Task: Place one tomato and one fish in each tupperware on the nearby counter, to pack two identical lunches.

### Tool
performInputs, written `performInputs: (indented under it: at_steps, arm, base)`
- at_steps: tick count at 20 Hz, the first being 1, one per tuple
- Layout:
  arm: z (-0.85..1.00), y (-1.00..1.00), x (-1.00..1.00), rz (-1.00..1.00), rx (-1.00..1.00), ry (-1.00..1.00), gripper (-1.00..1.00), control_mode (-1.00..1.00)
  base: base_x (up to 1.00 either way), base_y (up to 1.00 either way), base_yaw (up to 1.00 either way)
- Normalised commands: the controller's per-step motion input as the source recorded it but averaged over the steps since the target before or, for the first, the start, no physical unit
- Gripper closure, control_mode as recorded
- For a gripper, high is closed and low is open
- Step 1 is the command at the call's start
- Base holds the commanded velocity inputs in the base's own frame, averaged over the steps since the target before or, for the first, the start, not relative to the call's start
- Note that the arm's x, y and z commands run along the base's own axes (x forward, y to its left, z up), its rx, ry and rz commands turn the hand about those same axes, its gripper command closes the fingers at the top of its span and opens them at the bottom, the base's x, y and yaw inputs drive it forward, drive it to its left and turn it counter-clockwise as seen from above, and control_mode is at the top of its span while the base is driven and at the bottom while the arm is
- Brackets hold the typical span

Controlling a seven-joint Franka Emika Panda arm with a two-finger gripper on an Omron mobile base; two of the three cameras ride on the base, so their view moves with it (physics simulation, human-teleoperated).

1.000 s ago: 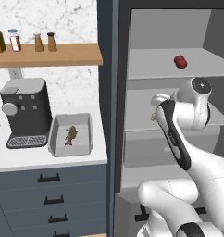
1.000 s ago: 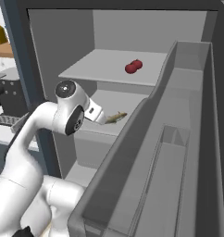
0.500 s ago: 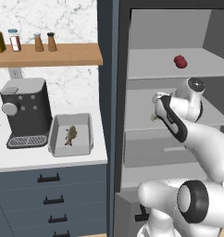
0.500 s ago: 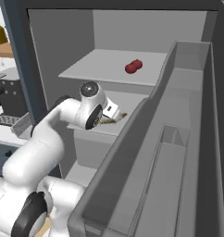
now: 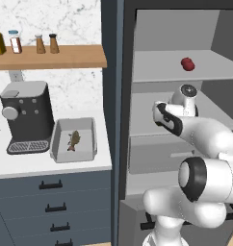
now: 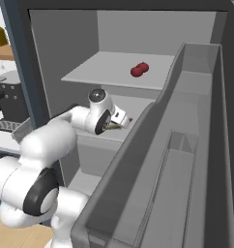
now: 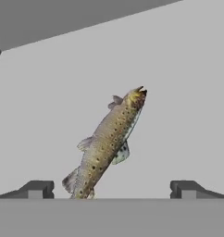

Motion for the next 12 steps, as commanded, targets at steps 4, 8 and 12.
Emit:
performInputs:
  at_steps: [4,8,12]
  arm:
    - [-0.49,0.0,0.41,0.0,-0.05,0.12,-1.0,-1.0]
    - [-0.33,0.0,0.55,0.0,-0.01,0.1,-1.0,-1.0]
    - [-0.27,0.0,0.45,0.0,0.0,0.05,-1.0,-1.0]
  base:
    - [0.0,0.0,0.0]
    - [0.0,0.0,0.0]
    - [0.0,0.0,0.0]
